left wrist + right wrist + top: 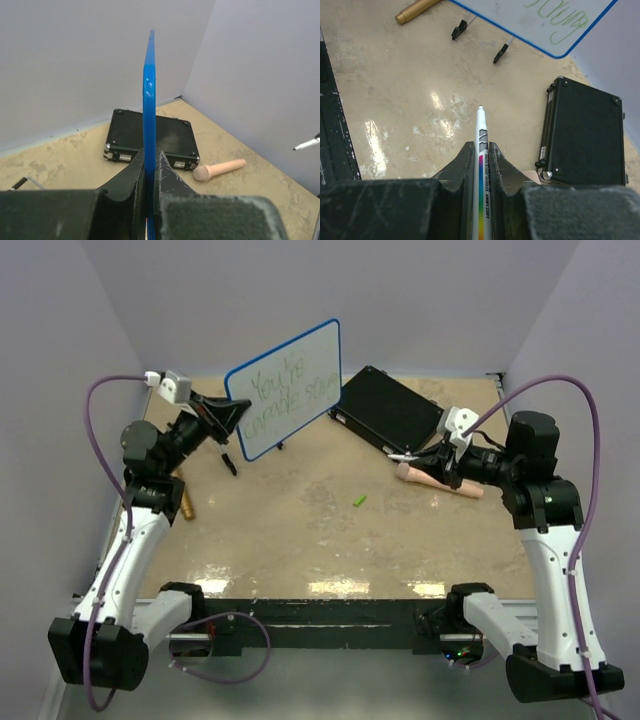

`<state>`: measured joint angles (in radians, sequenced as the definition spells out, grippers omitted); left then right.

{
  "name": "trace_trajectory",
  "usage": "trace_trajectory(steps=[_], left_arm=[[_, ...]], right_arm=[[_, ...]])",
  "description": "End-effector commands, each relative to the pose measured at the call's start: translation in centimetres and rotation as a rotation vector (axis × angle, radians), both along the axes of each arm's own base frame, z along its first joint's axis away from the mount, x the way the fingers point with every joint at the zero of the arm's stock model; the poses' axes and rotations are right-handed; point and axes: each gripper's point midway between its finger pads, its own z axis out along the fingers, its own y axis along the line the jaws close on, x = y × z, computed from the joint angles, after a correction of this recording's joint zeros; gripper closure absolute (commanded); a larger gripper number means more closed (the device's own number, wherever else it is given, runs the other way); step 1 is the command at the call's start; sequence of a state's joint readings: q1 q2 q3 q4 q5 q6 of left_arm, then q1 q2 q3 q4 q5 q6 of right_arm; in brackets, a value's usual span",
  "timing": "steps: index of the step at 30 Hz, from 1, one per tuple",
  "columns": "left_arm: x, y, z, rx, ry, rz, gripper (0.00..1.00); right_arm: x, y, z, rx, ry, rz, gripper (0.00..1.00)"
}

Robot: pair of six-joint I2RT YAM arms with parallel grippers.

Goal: Write a sentence on the whiteboard
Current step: Put down the whiteboard on the whiteboard stand.

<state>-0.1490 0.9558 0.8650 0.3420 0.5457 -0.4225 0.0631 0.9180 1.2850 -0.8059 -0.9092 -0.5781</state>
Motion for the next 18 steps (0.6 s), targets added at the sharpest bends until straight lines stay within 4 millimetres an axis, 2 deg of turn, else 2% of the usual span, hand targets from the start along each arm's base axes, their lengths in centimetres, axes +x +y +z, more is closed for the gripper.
trace_trajectory(steps=[1, 2, 3, 5, 6, 7, 8, 12, 14, 18], left_arm=[[-0.6, 1.6, 6.7, -0.023, -0.245, -0.097, 1.0], [-0.9, 2.0, 6.0, -0.034, -0.21, -0.146, 1.0], [-0.8, 4.2, 6.8, -0.022, -0.296, -0.115, 1.0], [-1.1, 5.7, 5.6, -0.069, -0.263, -0.144, 1.0], [-1.7, 7.1, 6.3, -0.041, -0.356, -0.118, 1.0], [-0.4, 7.9, 4.9, -0.057, -0.317, -0.119, 1.0], [-0.1, 8.1, 4.2, -0.075, -0.283, -0.143, 1.0], [1.0, 9.1, 2.0, -0.069, -0.326, -0.2, 1.0], [1.4, 9.9, 1.7, -0.085, -0.327, -0.187, 1.0], [4.1, 11.0, -0.5, -0.058, -0.272, -0.165, 1.0]], right_arm=[[-0.3, 0.5, -0.1, 0.013, 0.015, 0.056, 1.0], [-0.3, 0.6, -0.1, 0.014, 0.019, 0.064, 1.0], [-0.2, 0.7, -0.1, 0.016, 0.022, 0.068, 1.0], [-0.1, 0.7, -0.2, 0.015, 0.029, 0.072, 1.0], [-0.2, 0.7, -0.1, 0.015, 0.025, 0.077, 1.0], [-0.2, 0.8, -0.1, 0.015, 0.024, 0.081, 1.0], [-0.2, 0.8, 0.0, 0.017, 0.02, 0.083, 1.0], [-0.2, 0.9, 0.0, 0.021, 0.014, 0.092, 1.0], [-0.1, 0.8, -0.2, 0.018, 0.01, 0.085, 1.0], [-0.1, 1.0, -0.8, 0.021, 0.013, 0.099, 1.0]])
